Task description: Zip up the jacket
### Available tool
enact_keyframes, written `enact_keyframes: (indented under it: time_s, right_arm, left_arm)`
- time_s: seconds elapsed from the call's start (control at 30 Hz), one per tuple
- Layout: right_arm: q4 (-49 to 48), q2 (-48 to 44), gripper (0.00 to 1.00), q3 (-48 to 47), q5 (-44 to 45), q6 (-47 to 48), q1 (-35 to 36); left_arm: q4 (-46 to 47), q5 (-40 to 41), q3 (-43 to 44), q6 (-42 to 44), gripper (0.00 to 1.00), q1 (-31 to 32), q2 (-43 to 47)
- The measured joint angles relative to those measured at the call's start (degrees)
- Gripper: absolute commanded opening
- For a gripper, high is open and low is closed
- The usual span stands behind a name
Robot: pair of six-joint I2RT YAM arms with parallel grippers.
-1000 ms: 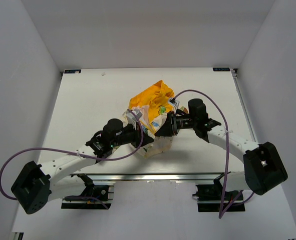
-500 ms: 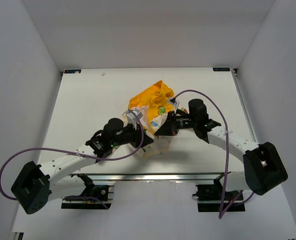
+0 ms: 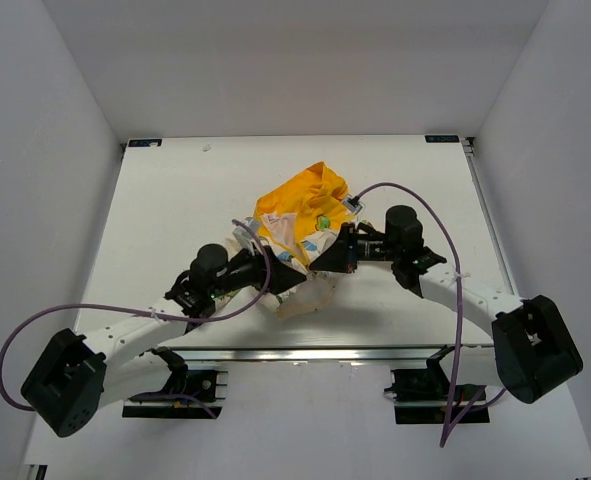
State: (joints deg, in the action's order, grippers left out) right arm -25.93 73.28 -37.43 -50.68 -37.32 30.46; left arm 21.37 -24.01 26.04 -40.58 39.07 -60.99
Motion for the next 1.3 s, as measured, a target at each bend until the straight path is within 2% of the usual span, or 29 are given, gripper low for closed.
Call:
enact_keyframes:
  time_s: [0.1, 0.2, 0.33, 0.47, 0.67, 0.9, 1.0, 1.07, 1.13, 1.17, 1.27, 1.3]
  right_arm:
    - [-3.61, -0.33, 0.00, 1.81, 0.48, -2.29, 0.00]
    - [-6.14, -0.39, 0.00, 2.78, 1.25, -3.98, 0.02]
    - [-8.55, -0.39, 0.00, 3.23, 2.40, -4.76, 0.17]
    - [-8.50, -0.39, 0.00, 3.37, 4.20, -4.31, 0.44]
    - [-8.48, -0.39, 0.00, 3.39, 5.60, -4.11, 0.50]
    - [-8.55, -0.39, 0.00, 3.50, 6.43, -4.11, 1.20]
    - [-8.57, -0.44, 0.00, 3.52, 6.67, -4.13, 1.20]
    - [-8.55, -0.55, 0.00, 3.58, 6.84, -4.13, 1.22]
    - [-8.57, -0.74, 0.00, 3.58, 6.93, -4.17, 1.25]
    - [-8.50, -0.94, 0.00, 3.58, 7.08, -4.04, 1.25]
    - [-8.48, -1.25, 0.00, 3.58, 7.30, -3.98, 1.25]
    - [-8.48, -1.25, 0.00, 3.58, 7.28, -3.98, 1.25]
  left_arm:
    - [11.13, -2.91, -6.27, -7.50, 0.74, -3.98, -1.77]
    - [20.20, -5.92, -8.07, -13.29, 0.68, -5.88, -6.71]
    - [31.45, -10.51, -7.91, -18.45, 0.67, -5.97, -12.50]
    - [38.73, -12.92, -7.89, -21.55, 0.67, -5.97, -13.84]
    - [43.39, -13.75, -7.69, -23.32, 0.59, -5.99, -14.58]
    - [44.24, -14.75, -5.25, -23.96, 0.52, -6.01, -18.45]
    - [44.30, -14.99, -4.59, -24.04, 0.44, -6.01, -19.52]
    - [44.46, -15.04, -4.44, -24.22, 0.29, -6.03, -20.04]
    - [44.26, -15.04, -4.44, -24.11, 0.19, -6.19, -20.35]
    - [44.09, -15.06, -4.44, -24.11, 0.16, -6.32, -20.37]
    - [44.24, -15.06, -4.42, -24.15, 0.15, -6.38, -20.35]
    - [44.26, -15.06, -4.42, -24.17, 0.05, -6.38, -20.35]
